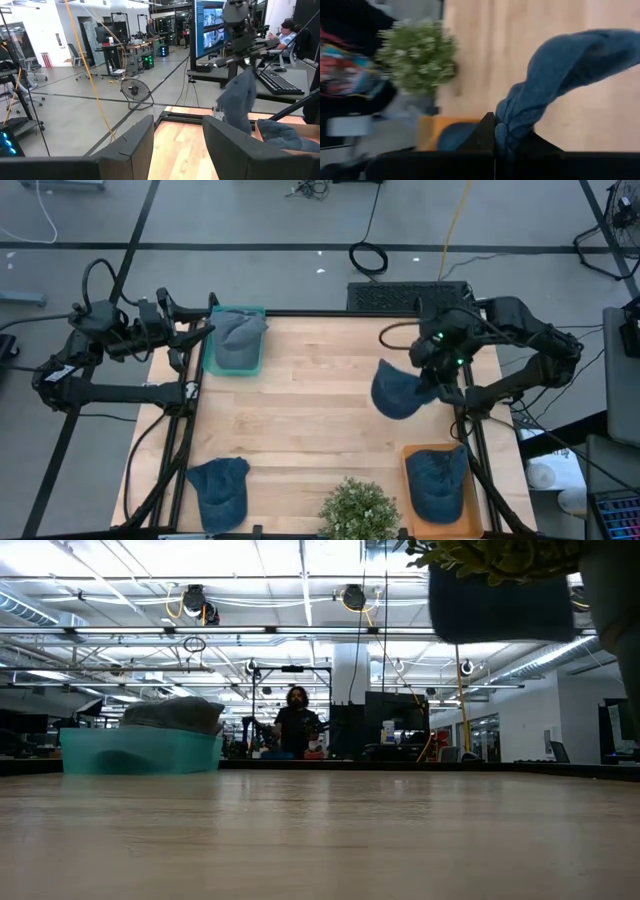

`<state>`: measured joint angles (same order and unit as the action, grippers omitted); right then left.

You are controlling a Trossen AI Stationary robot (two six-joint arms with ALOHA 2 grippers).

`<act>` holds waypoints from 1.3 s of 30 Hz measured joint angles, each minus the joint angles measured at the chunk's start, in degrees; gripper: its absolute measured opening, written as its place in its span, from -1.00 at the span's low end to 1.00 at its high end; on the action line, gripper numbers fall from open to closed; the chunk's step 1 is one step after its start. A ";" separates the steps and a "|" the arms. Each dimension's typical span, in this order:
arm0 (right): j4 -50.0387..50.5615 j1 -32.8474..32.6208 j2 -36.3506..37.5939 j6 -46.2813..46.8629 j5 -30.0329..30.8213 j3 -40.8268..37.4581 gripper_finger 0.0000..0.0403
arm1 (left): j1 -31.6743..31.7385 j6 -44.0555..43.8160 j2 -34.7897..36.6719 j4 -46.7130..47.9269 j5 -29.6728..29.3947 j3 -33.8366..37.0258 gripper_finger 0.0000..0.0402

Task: Pick & Place hat
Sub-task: Put the top blue cap into the orange bin

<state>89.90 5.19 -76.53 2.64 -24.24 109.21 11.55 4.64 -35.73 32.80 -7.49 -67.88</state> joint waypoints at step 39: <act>-18.04 -54.07 0.69 69.28 10.60 -16.76 -1.00 | 0.00 0.00 -0.01 0.02 0.00 0.00 -0.12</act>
<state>71.86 -48.88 -75.83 71.92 -13.64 92.45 11.55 4.64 -35.74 32.82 -7.49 -67.88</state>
